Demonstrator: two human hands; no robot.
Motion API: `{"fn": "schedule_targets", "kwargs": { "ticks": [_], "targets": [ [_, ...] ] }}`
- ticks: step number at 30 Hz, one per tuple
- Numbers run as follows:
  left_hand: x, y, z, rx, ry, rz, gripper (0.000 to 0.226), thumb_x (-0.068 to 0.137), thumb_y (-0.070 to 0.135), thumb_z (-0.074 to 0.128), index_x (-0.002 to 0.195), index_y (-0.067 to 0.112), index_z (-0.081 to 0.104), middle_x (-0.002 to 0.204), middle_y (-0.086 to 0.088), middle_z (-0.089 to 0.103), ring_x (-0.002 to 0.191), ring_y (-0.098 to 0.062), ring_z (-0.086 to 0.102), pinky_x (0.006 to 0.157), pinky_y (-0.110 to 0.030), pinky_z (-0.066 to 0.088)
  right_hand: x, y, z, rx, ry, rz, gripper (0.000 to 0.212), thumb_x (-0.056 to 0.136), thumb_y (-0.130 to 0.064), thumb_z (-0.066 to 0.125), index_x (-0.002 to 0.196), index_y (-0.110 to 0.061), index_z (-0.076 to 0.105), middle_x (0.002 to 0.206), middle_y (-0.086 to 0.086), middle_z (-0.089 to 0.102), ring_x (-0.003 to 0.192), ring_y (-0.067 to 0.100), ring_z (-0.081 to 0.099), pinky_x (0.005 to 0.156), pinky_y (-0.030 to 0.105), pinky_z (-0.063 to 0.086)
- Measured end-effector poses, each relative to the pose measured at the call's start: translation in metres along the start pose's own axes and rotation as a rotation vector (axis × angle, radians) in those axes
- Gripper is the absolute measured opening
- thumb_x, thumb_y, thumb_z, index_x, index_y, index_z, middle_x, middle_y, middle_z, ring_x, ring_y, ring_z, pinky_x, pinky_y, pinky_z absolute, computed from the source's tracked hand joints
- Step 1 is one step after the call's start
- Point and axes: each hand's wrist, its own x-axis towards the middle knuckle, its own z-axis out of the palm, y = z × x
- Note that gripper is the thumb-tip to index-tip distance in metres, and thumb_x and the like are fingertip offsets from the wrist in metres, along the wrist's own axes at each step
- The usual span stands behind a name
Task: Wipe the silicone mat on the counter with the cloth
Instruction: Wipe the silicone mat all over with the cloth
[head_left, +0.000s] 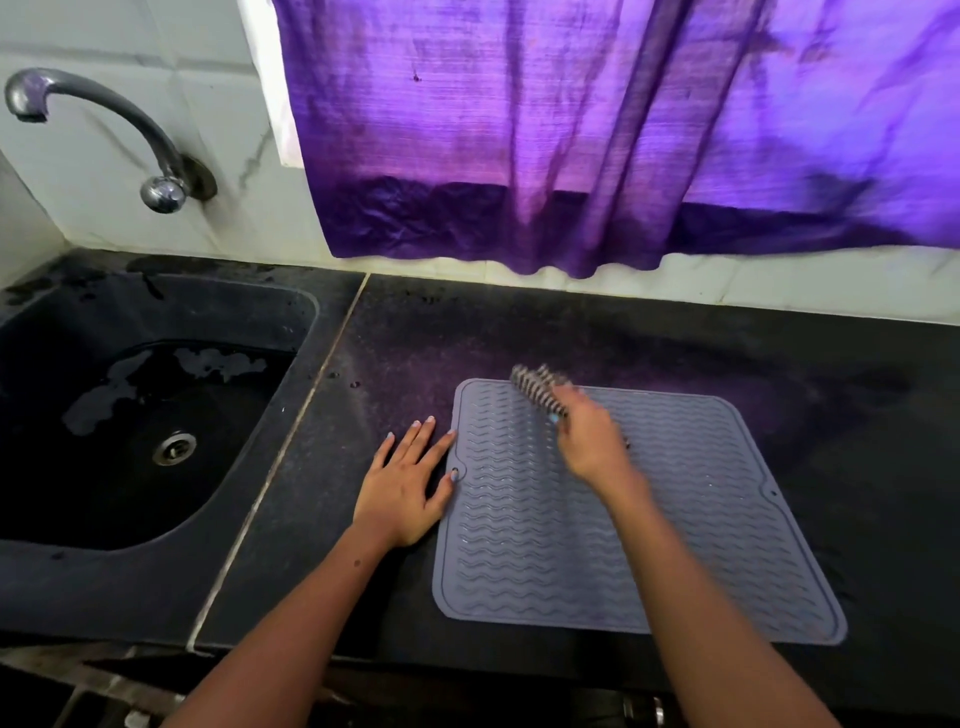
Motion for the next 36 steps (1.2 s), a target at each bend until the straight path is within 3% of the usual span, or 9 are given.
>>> {"fn": "schedule_targets", "kwargs": {
  "ticks": [4,9,13,15,19,22,25,29,36],
  "targets": [
    [0.000,0.000,0.001,0.009,-0.002,-0.007,0.069,0.083,0.061,0.002,0.147,0.035,0.012,0.157,0.005,0.008,0.144,-0.009,0.001,0.116,-0.031,-0.008,-0.015,0.011,0.037,-0.231,-0.115,-0.037,0.065,0.088,0.004,0.039,0.148,-0.013,0.019,0.156,0.006,0.020,0.143,0.021,0.021,0.118,0.032,0.017],
    [0.000,0.001,0.001,0.007,-0.007,-0.010,0.070,0.083,0.061,0.002,0.147,0.035,0.013,0.157,0.005,0.008,0.144,-0.009,0.001,0.116,-0.032,-0.008,-0.001,0.006,0.019,-0.131,-0.122,0.057,0.057,0.088,0.001,0.043,0.140,-0.022,0.039,0.141,0.011,0.047,0.125,0.031,0.048,0.103,0.036,0.038],
    [-0.001,0.001,0.000,-0.012,0.006,0.000,0.072,0.083,0.061,0.004,0.147,0.033,0.018,0.157,0.002,0.011,0.144,-0.011,0.005,0.116,-0.033,-0.005,0.016,0.022,-0.012,0.590,-0.236,0.320,0.037,0.094,-0.006,0.046,0.131,-0.012,0.052,0.112,0.010,0.063,0.096,0.024,0.059,0.079,0.029,0.047],
    [-0.001,0.000,0.000,-0.014,0.002,0.006,0.073,0.082,0.061,0.003,0.147,0.032,0.019,0.157,0.002,0.012,0.145,-0.011,0.005,0.116,-0.034,-0.004,0.020,0.035,-0.037,0.927,-0.134,0.514,0.032,0.096,-0.007,0.043,0.127,-0.009,0.052,0.114,0.013,0.062,0.092,0.021,0.058,0.077,0.029,0.048],
    [0.000,0.000,0.001,-0.016,0.011,0.005,0.072,0.083,0.062,0.004,0.147,0.032,0.019,0.157,0.002,0.012,0.144,-0.011,0.005,0.117,-0.035,-0.003,-0.005,0.038,-0.052,0.433,0.141,0.231,0.040,0.092,-0.002,0.049,0.131,-0.011,0.051,0.121,0.010,0.060,0.106,0.023,0.056,0.092,0.033,0.045],
    [0.000,-0.001,0.002,0.006,-0.001,0.005,0.073,0.083,0.063,0.002,0.147,0.033,0.016,0.157,0.003,0.010,0.144,-0.010,0.003,0.116,-0.034,-0.004,-0.041,0.030,-0.019,-0.013,-0.049,0.012,0.053,0.090,0.000,0.047,0.136,-0.026,0.045,0.132,0.011,0.056,0.116,0.028,0.057,0.102,0.038,0.043],
    [0.001,-0.001,0.003,0.009,-0.002,0.001,0.073,0.083,0.063,0.001,0.147,0.033,0.016,0.157,0.003,0.009,0.144,-0.009,0.002,0.116,-0.033,-0.005,-0.075,0.026,0.017,-0.257,-0.100,-0.024,0.068,0.088,0.007,0.039,0.147,-0.025,0.023,0.154,0.005,0.026,0.140,0.022,0.028,0.115,0.034,0.023],
    [0.000,0.001,0.004,0.010,0.007,-0.006,0.071,0.084,0.061,0.003,0.147,0.032,0.016,0.157,0.002,0.011,0.144,-0.011,0.004,0.117,-0.034,-0.004,-0.080,0.035,0.025,-0.243,-0.017,-0.055,0.069,0.088,0.007,0.039,0.148,-0.022,0.020,0.156,-0.001,0.021,0.144,0.014,0.018,0.116,0.023,0.009],
    [-0.001,0.001,0.002,0.031,-0.023,-0.013,0.074,0.081,0.062,-0.001,0.147,0.032,0.013,0.157,0.003,0.009,0.145,-0.010,0.002,0.116,-0.033,-0.006,-0.052,0.037,-0.005,0.258,-0.073,0.199,0.040,0.092,-0.004,0.047,0.129,-0.018,0.053,0.116,0.008,0.064,0.105,0.025,0.059,0.087,0.028,0.043]
  ]
}}
